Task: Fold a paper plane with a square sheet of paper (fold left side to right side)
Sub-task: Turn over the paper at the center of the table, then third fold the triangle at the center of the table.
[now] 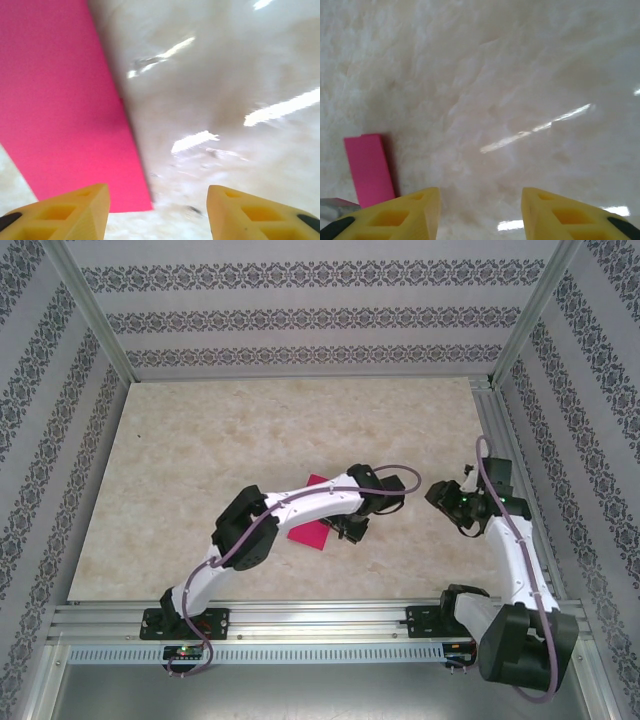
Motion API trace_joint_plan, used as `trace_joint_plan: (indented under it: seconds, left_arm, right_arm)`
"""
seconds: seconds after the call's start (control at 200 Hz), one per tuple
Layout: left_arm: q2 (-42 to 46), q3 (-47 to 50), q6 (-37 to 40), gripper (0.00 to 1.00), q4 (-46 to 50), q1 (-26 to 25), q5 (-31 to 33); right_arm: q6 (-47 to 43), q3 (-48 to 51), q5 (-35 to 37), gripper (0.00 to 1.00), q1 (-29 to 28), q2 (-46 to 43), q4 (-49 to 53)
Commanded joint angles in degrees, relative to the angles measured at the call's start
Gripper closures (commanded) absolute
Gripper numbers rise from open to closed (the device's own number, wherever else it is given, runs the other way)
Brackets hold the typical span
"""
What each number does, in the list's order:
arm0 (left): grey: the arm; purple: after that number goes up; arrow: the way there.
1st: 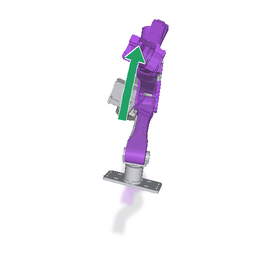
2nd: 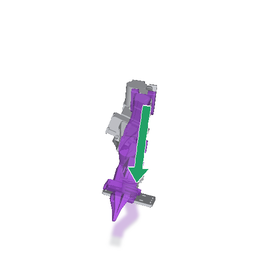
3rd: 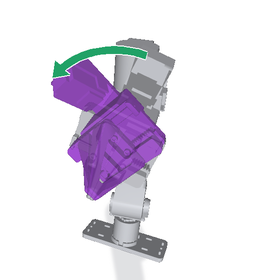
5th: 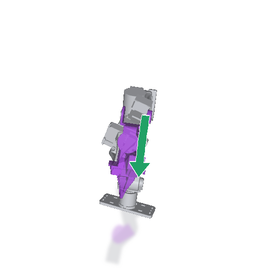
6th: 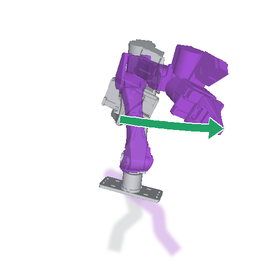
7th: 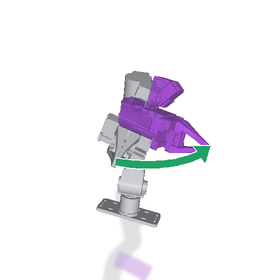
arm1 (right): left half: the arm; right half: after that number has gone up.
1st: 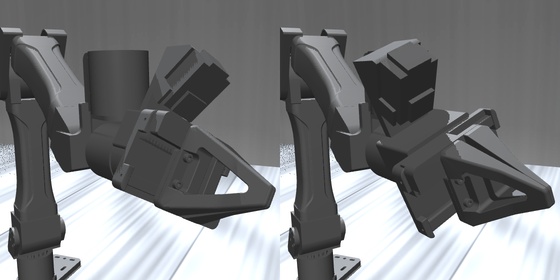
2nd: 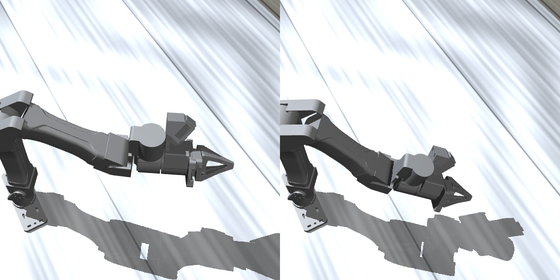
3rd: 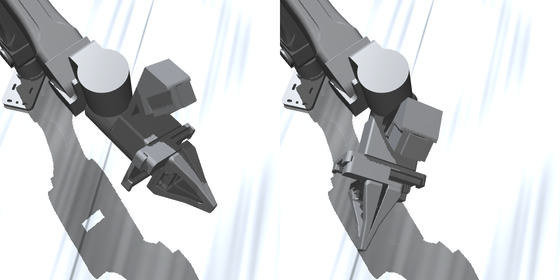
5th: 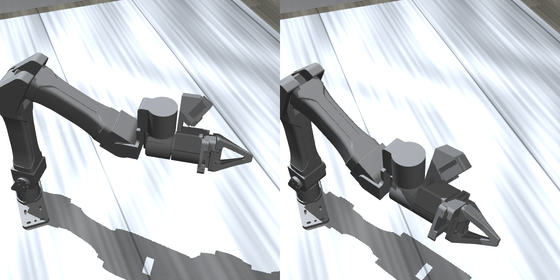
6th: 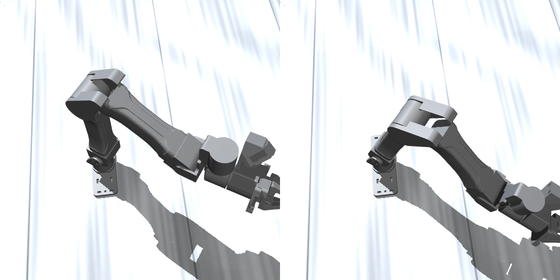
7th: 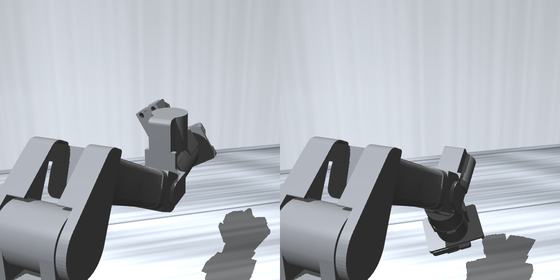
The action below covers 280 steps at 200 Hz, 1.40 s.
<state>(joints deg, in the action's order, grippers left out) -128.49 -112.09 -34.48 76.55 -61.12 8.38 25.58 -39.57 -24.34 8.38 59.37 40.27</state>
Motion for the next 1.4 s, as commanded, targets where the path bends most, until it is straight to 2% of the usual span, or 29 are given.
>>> trace_joint_plan:
  seconds: [0.0,0.125,0.255,0.36,0.46,0.585,0.774,1.139,1.244,1.394]
  left_arm:
    - [11.95,5.53,2.40,0.42,-9.93,3.02,-7.48]
    - [23.86,19.57,1.23,0.37,-20.02,9.69,-11.24]
    - [33.57,36.27,-0.65,0.33,-32.42,19.94,-18.78]
    - [36.08,45.75,-2.05,0.33,-41.50,26.92,-27.09]
    - [35.12,49.78,-2.86,0.32,-47.63,30.43,-33.00]
    - [31.86,50.52,-2.75,0.32,-50.67,31.58,-35.99]
    - [26.56,50.73,-3.49,0.35,-54.54,31.53,-39.51]
    - [23.98,51.90,-4.96,0.39,-56.91,31.58,-40.49]
    - [24.28,53.23,-6.07,0.46,-58.67,31.56,-41.45]
    - [25.67,54.68,-6.67,0.62,-59.70,31.46,-41.31]
  right_arm:
    - [2.37,0.12,-5.17,0.55,-6.86,3.05,-7.23]
    - [8.58,0.03,-5.31,0.56,-16.77,7.32,-16.72]
    - [13.79,-1.16,-4.85,0.56,-25.64,14.01,-26.82]
    - [16.50,-3.30,-4.62,0.55,-30.70,20.77,-33.86]
    - [17.97,-5.85,-5.49,0.55,-33.26,27.26,-38.49]
    - [18.98,-7.99,-5.80,0.55,-34.29,33.15,-41.63]
    - [18.67,-8.77,-6.13,0.56,-34.74,37.00,-42.84]
    - [17.74,-11.32,-8.32,0.57,-34.86,43.05,-43.54]
    - [17.56,-12.07,-8.43,0.58,-34.97,44.31,-43.58]
    - [16.55,-12.89,-7.97,0.58,-34.84,45.21,-42.59]
